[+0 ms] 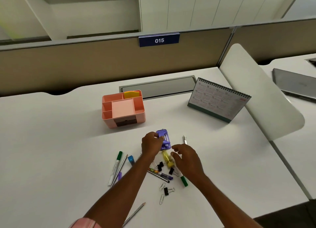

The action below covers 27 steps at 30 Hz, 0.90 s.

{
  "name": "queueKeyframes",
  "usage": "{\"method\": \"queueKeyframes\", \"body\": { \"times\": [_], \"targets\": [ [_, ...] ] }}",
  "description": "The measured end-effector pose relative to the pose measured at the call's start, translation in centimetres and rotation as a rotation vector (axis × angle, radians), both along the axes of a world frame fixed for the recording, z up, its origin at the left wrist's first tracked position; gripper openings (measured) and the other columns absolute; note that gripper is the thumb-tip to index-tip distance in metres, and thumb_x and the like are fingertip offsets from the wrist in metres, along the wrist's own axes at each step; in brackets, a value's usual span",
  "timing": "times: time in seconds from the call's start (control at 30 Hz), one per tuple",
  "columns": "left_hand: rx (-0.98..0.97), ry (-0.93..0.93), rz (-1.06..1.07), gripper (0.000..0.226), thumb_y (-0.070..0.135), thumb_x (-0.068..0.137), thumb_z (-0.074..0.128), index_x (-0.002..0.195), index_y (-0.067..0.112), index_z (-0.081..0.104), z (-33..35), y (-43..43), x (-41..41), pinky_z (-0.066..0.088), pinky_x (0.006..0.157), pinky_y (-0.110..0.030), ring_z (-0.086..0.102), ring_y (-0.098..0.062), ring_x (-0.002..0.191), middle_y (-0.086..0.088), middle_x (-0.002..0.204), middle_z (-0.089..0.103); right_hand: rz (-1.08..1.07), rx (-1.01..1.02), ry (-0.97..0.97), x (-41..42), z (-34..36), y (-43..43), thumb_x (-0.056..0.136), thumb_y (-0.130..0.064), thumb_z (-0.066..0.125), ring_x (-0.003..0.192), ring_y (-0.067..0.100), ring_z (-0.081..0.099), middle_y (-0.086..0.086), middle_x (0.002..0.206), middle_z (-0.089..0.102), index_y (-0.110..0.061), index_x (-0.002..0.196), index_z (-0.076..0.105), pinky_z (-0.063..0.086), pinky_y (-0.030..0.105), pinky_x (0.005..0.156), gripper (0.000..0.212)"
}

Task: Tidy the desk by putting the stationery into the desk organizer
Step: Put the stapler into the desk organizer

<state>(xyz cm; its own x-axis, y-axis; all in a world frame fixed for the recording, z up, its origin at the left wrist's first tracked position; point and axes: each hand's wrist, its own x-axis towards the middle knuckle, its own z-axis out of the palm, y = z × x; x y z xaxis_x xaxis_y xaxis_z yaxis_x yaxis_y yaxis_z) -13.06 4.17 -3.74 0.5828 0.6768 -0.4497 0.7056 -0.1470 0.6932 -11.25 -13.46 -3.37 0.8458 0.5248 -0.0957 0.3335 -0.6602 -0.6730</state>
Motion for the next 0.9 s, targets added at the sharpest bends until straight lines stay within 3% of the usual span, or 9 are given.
{"method": "queueKeyframes", "body": {
  "times": [0.07, 0.13, 0.2, 0.4, 0.5, 0.6, 0.73, 0.9],
  "targets": [
    [-0.089, -0.032, 0.069, 0.033, 0.028, 0.096, 0.074, 0.123, 0.010, 0.071, -0.2, 0.1, 0.3, 0.063, 0.071, -0.030, 0.076, -0.020, 0.087, -0.011, 0.113, 0.077, -0.007, 0.003, 0.005, 0.2, 0.1, -0.2, 0.097, -0.030, 0.069, 0.098, 0.007, 0.062, -0.012, 0.110, 0.068, -0.032, 0.120, 0.068, 0.055, 0.030, 0.087, 0.024],
    [-0.172, -0.050, 0.137, 0.031, 0.024, 0.095, 0.075, 0.123, 0.010, 0.070, -0.2, 0.2, 0.4, 0.063, 0.063, -0.025, 0.074, -0.016, 0.068, -0.013, 0.106, 0.078, -0.008, -0.003, 0.005, 0.4, 0.1, -0.3, 0.097, -0.029, 0.069, 0.099, 0.008, 0.063, -0.010, 0.112, 0.069, -0.030, 0.121, 0.069, 0.055, 0.031, 0.089, 0.024],
    [-0.214, -0.057, 0.169, 0.030, 0.023, 0.095, 0.075, 0.122, 0.009, 0.071, -0.3, 0.1, 0.5, 0.060, 0.058, -0.020, 0.072, -0.012, 0.062, -0.013, 0.104, 0.078, -0.006, -0.005, -0.007, 0.5, 0.1, -0.5, 0.097, -0.030, 0.069, 0.100, 0.009, 0.063, -0.010, 0.112, 0.069, -0.029, 0.120, 0.070, 0.055, 0.031, 0.089, 0.023],
    [-0.309, -0.143, 0.237, 0.021, 0.022, 0.096, 0.074, 0.112, 0.010, 0.075, 0.9, 0.6, 0.4, 0.064, 0.071, -0.030, 0.076, -0.018, 0.072, -0.009, 0.095, 0.079, -0.022, 0.023, -0.005, 1.1, 0.3, -0.4, 0.096, -0.028, 0.069, 0.095, 0.004, 0.063, -0.012, 0.111, 0.069, -0.029, 0.118, 0.070, 0.057, 0.032, 0.087, 0.022],
    [-0.455, -0.256, 0.289, 0.017, 0.016, 0.097, 0.073, 0.111, 0.006, 0.074, 2.1, 1.3, 0.1, 0.060, 0.063, -0.026, 0.075, -0.018, 0.071, -0.011, 0.091, 0.079, -0.058, 0.091, 0.034, 1.7, 0.7, 0.2, 0.095, -0.029, 0.071, 0.090, -0.001, 0.065, -0.012, 0.111, 0.069, -0.029, 0.123, 0.067, 0.060, 0.031, 0.083, 0.029],
    [-0.698, -0.377, 0.383, 0.017, 0.012, 0.097, 0.072, 0.112, 0.004, 0.072, 3.9, 1.9, -0.3, 0.059, 0.059, -0.022, 0.072, -0.017, 0.069, -0.013, 0.089, 0.079, -0.097, 0.157, 0.075, 2.2, 1.6, 1.5, 0.092, -0.029, 0.075, 0.090, -0.003, 0.065, -0.013, 0.121, 0.066, -0.032, 0.138, 0.055, 0.060, 0.026, 0.080, 0.050],
    [-0.964, -0.422, 0.509, 0.018, 0.011, 0.096, 0.073, 0.110, 0.000, 0.069, 6.1, 3.1, -0.8, 0.059, 0.059, -0.024, 0.070, -0.020, 0.073, -0.018, 0.089, 0.075, 0.049, 0.170, -0.091, 2.5, 3.2, 3.7, 0.089, -0.030, 0.079, 0.102, 0.003, 0.062, -0.011, 0.143, 0.051, -0.028, 0.153, 0.036, 0.059, 0.026, 0.083, 0.078],
    [-1.081, -0.468, 0.527, 0.026, 0.010, 0.097, 0.071, 0.119, -0.003, 0.066, 8.1, 5.1, -1.2, 0.060, 0.064, -0.024, 0.068, -0.020, 0.075, -0.018, 0.091, 0.073, 0.161, 0.198, -0.258, 4.0, 5.3, 6.8, 0.089, -0.031, 0.080, 0.101, 0.004, 0.061, -0.003, 0.142, 0.056, -0.023, 0.150, 0.042, 0.060, 0.028, 0.082, 0.073]
  ]
}}
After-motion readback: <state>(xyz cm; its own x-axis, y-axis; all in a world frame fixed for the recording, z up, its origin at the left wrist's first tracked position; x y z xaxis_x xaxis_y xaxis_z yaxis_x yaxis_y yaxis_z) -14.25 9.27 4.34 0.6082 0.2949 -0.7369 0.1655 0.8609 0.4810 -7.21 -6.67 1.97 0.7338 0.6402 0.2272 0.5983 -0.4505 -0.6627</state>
